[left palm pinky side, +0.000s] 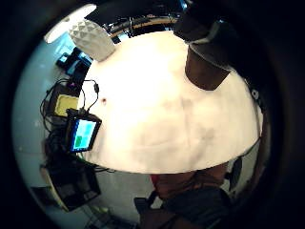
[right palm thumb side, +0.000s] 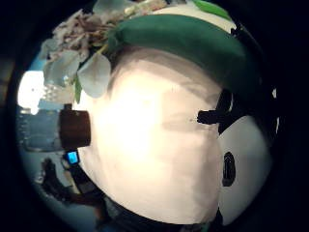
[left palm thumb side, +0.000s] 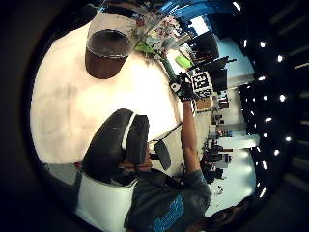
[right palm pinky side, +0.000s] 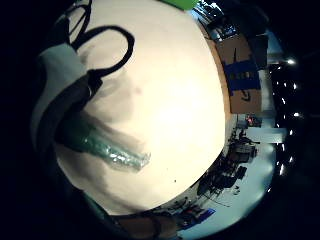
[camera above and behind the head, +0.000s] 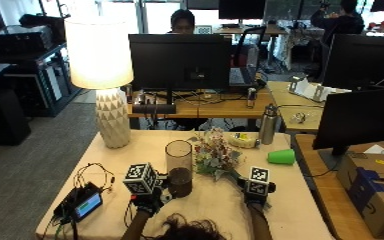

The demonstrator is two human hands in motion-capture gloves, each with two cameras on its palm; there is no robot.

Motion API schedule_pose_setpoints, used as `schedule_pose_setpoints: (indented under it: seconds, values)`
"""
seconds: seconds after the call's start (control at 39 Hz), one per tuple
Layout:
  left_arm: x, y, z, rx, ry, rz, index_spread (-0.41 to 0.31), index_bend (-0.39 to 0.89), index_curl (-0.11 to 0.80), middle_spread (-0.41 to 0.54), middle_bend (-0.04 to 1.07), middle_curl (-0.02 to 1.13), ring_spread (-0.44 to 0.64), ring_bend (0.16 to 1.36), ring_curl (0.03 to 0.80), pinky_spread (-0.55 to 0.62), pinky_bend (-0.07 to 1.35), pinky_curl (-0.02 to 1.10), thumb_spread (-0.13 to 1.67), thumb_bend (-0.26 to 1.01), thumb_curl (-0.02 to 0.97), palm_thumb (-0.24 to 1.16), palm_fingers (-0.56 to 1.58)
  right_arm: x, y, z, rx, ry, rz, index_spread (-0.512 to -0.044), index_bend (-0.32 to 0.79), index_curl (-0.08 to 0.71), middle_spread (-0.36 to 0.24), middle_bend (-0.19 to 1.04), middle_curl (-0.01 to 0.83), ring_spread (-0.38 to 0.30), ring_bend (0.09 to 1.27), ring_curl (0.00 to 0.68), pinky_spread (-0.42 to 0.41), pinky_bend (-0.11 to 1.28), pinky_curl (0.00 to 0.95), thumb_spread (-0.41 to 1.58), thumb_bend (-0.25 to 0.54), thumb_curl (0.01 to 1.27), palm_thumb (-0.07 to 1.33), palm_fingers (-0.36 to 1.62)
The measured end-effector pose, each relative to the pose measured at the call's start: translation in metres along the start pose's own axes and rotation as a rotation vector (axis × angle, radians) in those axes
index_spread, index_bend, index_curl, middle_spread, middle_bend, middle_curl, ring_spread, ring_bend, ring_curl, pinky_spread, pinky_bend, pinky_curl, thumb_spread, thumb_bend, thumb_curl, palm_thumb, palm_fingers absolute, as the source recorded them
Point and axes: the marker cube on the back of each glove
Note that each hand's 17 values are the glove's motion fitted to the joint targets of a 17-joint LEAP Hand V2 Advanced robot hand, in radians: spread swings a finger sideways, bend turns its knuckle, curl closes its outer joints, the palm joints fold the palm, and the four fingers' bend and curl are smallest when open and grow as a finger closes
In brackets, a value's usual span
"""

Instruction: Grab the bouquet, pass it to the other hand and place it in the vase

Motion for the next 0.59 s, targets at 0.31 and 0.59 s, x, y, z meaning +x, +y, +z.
schedule_pose_setpoints:
  seconds: [0.31,0.59]
  values:
    - [-0.002,-0.001,-0.007,0.011,0.016,-0.018,-0.1,0.15,0.317,0.051,0.18,0.34,0.22,0.52,0.299,0.44,0.26,0.34,1.07,-0.02,0.287,0.25,0.44,0.003,-0.002,-0.002,0.152,-0.057,0.05,-0.269,0.15,0.264,-0.17,0.54,0.518,-0.211,0.84,0.499,-0.263,0.67,0.439,0.62,-0.035,0.6,0.99,1.37]
    - [0.024,-0.012,-0.047,0.093,0.054,0.05,-0.099,0.15,0.319,0.05,0.18,0.34,0.21,0.52,0.3,0.43,0.26,0.34,1.07,-0.02,0.289,0.25,0.44,0.002,0.019,-0.064,0.304,-0.345,0.072,-0.266,0.18,0.334,-0.176,0.63,0.565,-0.204,0.92,0.536,-0.284,0.72,0.466,0.58,-0.025,0.65,0.98,1.37]
